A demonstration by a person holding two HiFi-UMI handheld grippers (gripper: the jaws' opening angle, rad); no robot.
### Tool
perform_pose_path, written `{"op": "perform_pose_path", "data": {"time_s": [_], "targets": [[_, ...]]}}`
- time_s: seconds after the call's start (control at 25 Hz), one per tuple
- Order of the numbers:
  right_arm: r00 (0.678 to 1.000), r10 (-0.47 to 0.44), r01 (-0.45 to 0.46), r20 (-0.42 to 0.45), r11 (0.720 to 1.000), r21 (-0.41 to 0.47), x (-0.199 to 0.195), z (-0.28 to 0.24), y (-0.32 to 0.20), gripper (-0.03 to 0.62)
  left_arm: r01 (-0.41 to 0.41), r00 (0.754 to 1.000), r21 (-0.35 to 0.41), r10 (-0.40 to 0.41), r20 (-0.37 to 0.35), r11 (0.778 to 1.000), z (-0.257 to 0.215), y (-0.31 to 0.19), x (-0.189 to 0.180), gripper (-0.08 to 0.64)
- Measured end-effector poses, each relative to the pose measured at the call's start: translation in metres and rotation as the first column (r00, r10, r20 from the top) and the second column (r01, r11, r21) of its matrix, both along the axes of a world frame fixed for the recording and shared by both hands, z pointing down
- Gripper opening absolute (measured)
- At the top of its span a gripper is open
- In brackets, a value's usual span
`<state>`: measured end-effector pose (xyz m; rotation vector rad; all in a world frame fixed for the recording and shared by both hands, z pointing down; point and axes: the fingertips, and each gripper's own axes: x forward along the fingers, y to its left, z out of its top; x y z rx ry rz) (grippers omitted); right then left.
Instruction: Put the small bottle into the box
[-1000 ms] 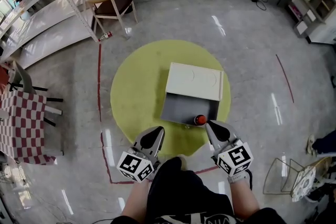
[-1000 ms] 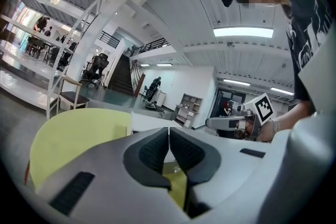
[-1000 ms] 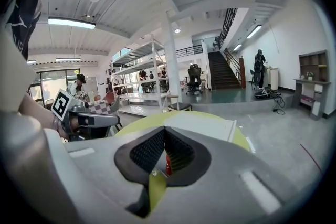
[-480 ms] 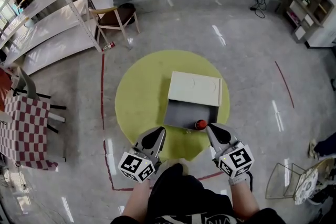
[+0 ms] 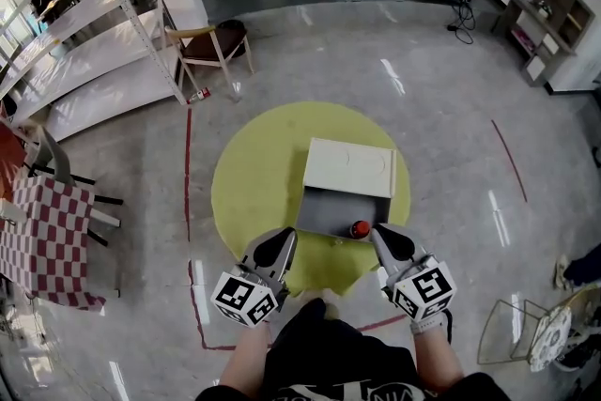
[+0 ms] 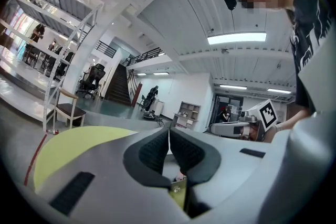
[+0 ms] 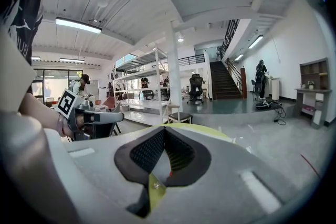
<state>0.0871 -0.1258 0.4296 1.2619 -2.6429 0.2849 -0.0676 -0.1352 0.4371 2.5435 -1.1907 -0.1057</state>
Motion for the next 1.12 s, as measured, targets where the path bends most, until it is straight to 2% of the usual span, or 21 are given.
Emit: {"op": "perform_pose_path", "data": {"time_s": [0.52, 1.12], "targets": [[1.000, -0.010, 0.010, 0.017, 0.999, 0.044, -0.004, -0.020, -0.003, 0.006, 0.014, 1.000, 0.059, -0.014, -0.004, 0.998, -0.024, -0.009, -0.005, 0.015], [0.999, -0.006, 0.004, 0.036, 0.998, 0.057, -0.003, -0.032, -0.008, 0.006, 0.027, 1.000, 0.074, -0.026, -0.013, 0.997, -0.039, -0.016, -0.009, 0.015]]}}
